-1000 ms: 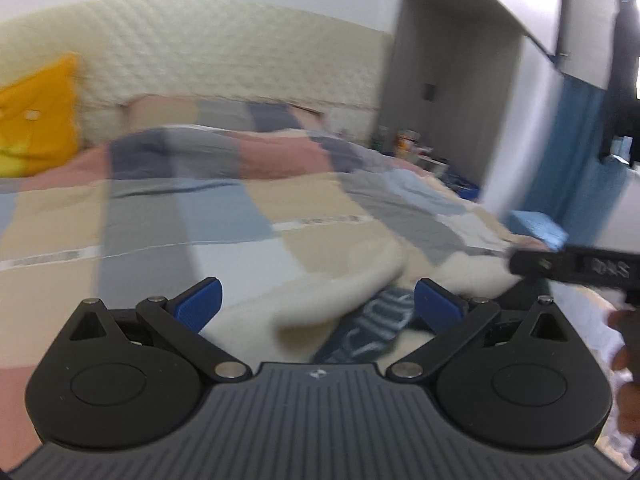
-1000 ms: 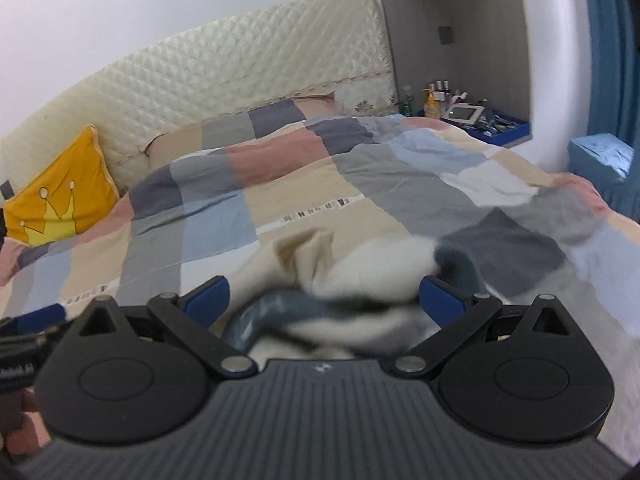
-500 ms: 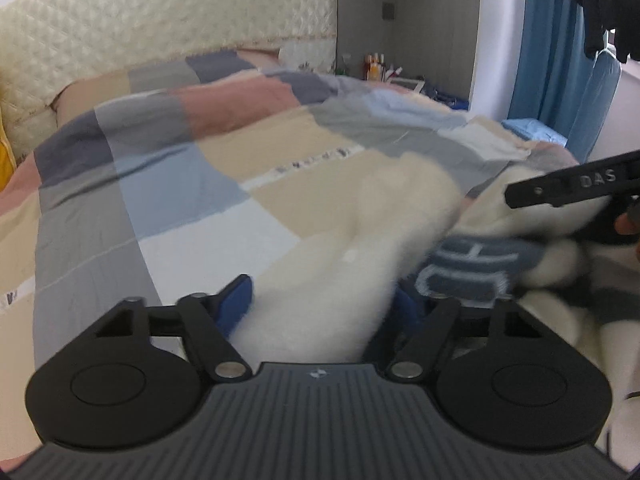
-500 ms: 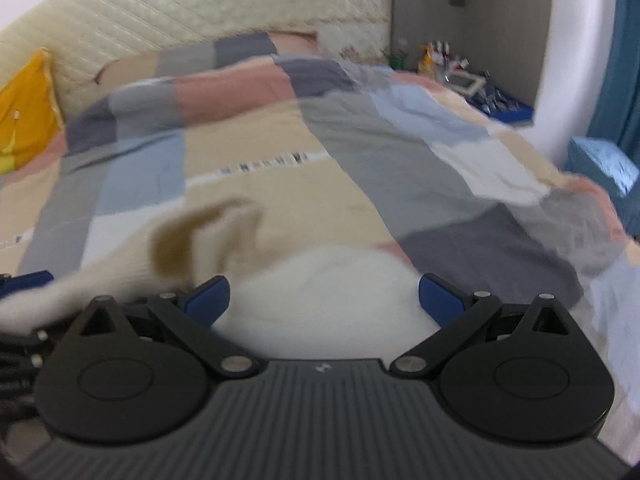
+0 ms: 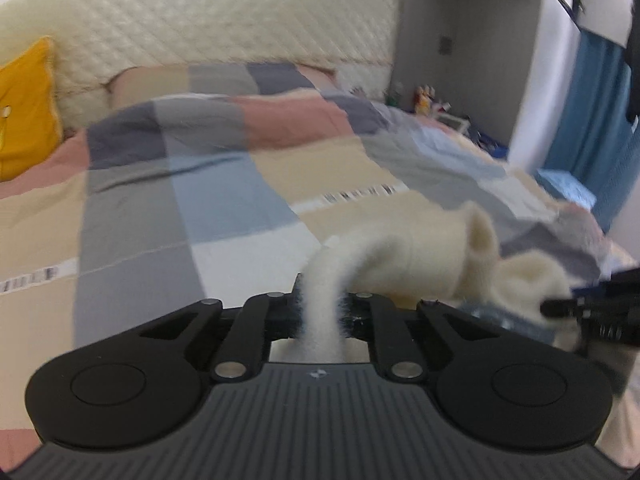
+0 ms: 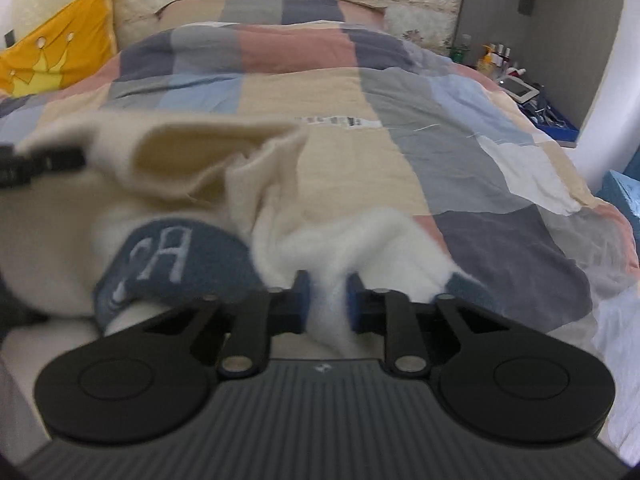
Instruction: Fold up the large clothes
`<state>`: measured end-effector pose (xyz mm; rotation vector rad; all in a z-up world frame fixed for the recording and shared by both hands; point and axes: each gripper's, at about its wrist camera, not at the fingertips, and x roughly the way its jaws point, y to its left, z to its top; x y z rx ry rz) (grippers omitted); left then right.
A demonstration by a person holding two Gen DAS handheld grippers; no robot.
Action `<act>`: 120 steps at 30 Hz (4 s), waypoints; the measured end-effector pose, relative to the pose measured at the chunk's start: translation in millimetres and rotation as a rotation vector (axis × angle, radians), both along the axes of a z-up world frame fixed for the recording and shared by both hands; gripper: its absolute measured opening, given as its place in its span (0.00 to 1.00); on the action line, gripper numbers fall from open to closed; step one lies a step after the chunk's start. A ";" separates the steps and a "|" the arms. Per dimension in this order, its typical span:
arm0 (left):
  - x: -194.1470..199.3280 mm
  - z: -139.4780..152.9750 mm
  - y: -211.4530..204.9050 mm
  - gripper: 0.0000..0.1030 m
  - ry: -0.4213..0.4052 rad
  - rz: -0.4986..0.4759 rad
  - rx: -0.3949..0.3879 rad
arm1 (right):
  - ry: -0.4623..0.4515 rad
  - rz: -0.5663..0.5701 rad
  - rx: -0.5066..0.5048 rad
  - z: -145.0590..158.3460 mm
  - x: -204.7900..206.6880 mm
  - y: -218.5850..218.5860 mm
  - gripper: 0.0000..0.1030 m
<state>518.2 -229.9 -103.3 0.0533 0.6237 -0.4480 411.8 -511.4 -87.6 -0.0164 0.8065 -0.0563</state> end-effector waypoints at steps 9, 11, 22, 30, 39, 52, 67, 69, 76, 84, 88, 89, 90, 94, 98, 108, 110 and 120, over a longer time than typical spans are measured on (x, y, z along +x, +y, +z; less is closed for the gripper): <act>-54.3 96.9 58.5 0.11 -0.074 0.091 -0.094 | -0.109 -0.078 0.107 56.6 -52.1 -9.6 0.14; -73.9 122.7 72.6 0.11 -0.097 0.103 -0.114 | -0.146 -0.075 0.121 74.4 -69.4 -6.2 0.14; -218.7 256.2 168.8 0.11 -0.293 0.231 -0.157 | -0.352 0.027 0.187 174.2 -168.9 43.5 0.14; -348.8 309.2 247.7 0.11 -0.370 0.284 -0.156 | -0.397 0.128 0.266 198.4 -227.4 94.8 0.14; -430.3 234.8 336.7 0.11 -0.251 0.441 -0.178 | -0.257 0.181 0.327 144.0 -234.6 191.6 0.14; -352.5 104.6 393.3 0.11 -0.104 0.546 -0.211 | -0.103 0.118 0.316 44.1 -175.0 252.1 0.14; -278.4 20.9 407.1 0.11 -0.064 0.593 -0.276 | 0.020 0.097 0.367 -24.6 -171.4 247.5 0.16; -281.8 21.6 408.2 0.11 -0.068 0.591 -0.290 | 0.023 0.088 0.401 -23.9 -172.3 242.5 0.16; -317.9 41.4 407.2 0.12 -0.108 0.596 -0.309 | -0.006 0.083 0.411 -8.3 -180.0 243.7 0.19; -338.9 44.8 401.0 0.12 -0.134 0.597 -0.257 | -0.090 0.150 0.383 14.0 -203.0 251.2 0.63; -350.2 45.4 398.1 0.12 -0.139 0.586 -0.250 | -0.162 0.214 0.426 25.3 -211.2 255.0 0.79; -353.4 46.3 397.1 0.12 -0.141 0.587 -0.248 | -0.181 0.228 0.438 27.5 -212.5 255.5 0.83; -356.2 46.6 396.5 0.12 -0.144 0.587 -0.249 | -0.198 0.242 0.448 29.2 -213.3 256.2 0.83; -368.5 49.1 394.3 0.12 -0.164 0.600 -0.244 | -0.245 0.289 0.474 32.5 -215.6 262.5 0.83; -380.8 48.5 393.7 0.12 -0.177 0.613 -0.243 | -0.274 0.363 0.508 35.5 -219.2 276.8 0.83; -396.3 46.6 397.2 0.12 -0.168 0.633 -0.270 | -0.262 0.502 0.525 35.1 -216.7 312.7 0.83; -396.6 46.9 397.3 0.12 -0.168 0.635 -0.270 | -0.252 0.464 0.503 28.4 -206.1 317.4 0.82; -388.8 46.7 385.0 0.13 -0.171 0.606 -0.175 | -0.243 0.330 0.493 18.9 -198.3 305.8 0.18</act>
